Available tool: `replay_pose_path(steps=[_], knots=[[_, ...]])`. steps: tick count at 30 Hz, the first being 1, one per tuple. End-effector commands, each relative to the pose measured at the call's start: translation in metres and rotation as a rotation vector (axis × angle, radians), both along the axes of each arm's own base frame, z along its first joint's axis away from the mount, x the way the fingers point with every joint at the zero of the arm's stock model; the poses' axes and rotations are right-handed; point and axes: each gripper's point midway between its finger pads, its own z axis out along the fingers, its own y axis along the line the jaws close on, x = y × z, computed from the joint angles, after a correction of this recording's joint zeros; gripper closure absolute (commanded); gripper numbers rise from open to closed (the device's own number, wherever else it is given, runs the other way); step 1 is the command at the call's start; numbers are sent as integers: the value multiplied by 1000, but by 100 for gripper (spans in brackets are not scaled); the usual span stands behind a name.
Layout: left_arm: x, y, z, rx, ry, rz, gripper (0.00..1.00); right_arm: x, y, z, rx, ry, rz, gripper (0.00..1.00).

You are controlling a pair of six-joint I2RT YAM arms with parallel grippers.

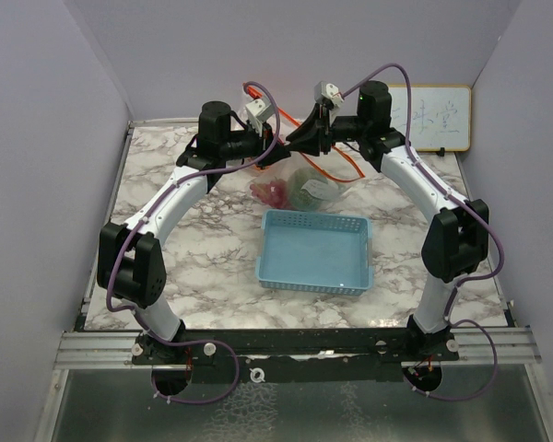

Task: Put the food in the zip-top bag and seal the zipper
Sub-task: Zip the zipper food storage bag at the center of the board.

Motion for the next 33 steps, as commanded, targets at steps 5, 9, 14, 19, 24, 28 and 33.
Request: replay_pose_path(steps=[5,9,14,19,24,28,33], knots=[[-8,-6,43,-66,-111,-57,100,6,3,0,-9,20,-20,94],[-9,-3,37,-36,-111,-48,100,14,-1,-4,-33,25,-88,97],[-7,12,31,-10,-105,4,100,24,-15,-14,-59,68,-158,98],[3,34,30,16,-110,93,100,36,-48,-22,-71,94,-242,98],[19,56,26,38,-94,204,100,40,-78,-29,-86,88,-308,98],[44,84,19,74,-67,381,100,42,-102,-35,-87,89,-369,98],[59,104,15,95,-50,484,100,50,-119,-46,-116,80,-451,98]])
